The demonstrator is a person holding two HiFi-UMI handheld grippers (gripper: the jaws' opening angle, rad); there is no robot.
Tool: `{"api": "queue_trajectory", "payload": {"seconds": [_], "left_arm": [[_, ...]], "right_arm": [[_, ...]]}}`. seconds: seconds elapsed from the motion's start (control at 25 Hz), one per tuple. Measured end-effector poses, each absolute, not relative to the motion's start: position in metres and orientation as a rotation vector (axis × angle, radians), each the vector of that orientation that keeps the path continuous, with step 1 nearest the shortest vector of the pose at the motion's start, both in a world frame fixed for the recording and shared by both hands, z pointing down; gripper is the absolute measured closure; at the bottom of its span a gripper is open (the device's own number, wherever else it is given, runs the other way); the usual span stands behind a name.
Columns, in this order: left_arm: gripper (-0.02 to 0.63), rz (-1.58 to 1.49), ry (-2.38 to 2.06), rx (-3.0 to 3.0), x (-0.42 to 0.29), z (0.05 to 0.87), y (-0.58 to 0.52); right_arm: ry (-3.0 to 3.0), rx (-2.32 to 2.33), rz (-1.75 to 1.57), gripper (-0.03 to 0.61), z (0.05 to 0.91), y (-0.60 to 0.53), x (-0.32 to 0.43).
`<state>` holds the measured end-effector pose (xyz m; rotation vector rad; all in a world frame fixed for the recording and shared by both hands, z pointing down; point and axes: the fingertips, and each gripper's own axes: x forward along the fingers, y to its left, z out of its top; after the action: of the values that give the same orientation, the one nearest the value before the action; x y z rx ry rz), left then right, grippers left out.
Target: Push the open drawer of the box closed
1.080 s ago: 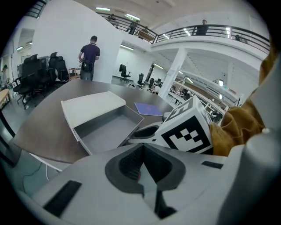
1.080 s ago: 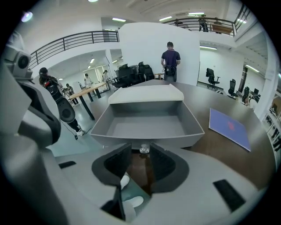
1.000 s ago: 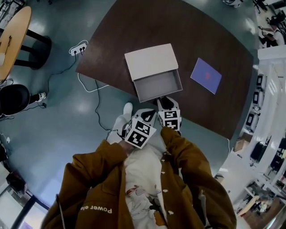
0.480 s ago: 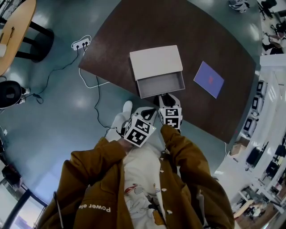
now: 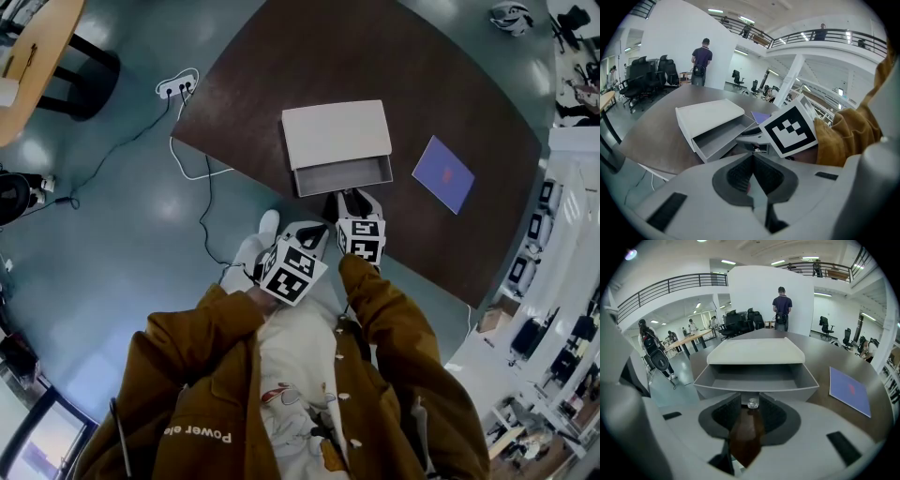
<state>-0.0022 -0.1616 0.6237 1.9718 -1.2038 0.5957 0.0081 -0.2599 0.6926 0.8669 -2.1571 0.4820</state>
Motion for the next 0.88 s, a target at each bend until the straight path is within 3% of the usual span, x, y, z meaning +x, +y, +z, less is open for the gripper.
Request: {"api": "queue_trajectory", "payload": {"seconds": [0.88], "left_arm": [[0.609,0.588,-1.228,1.941,-0.018,0.625,-0.172]], "right_arm": [[-2.171,0.872,0.490,0.456,0.690,-0.287,-0.012]]}}
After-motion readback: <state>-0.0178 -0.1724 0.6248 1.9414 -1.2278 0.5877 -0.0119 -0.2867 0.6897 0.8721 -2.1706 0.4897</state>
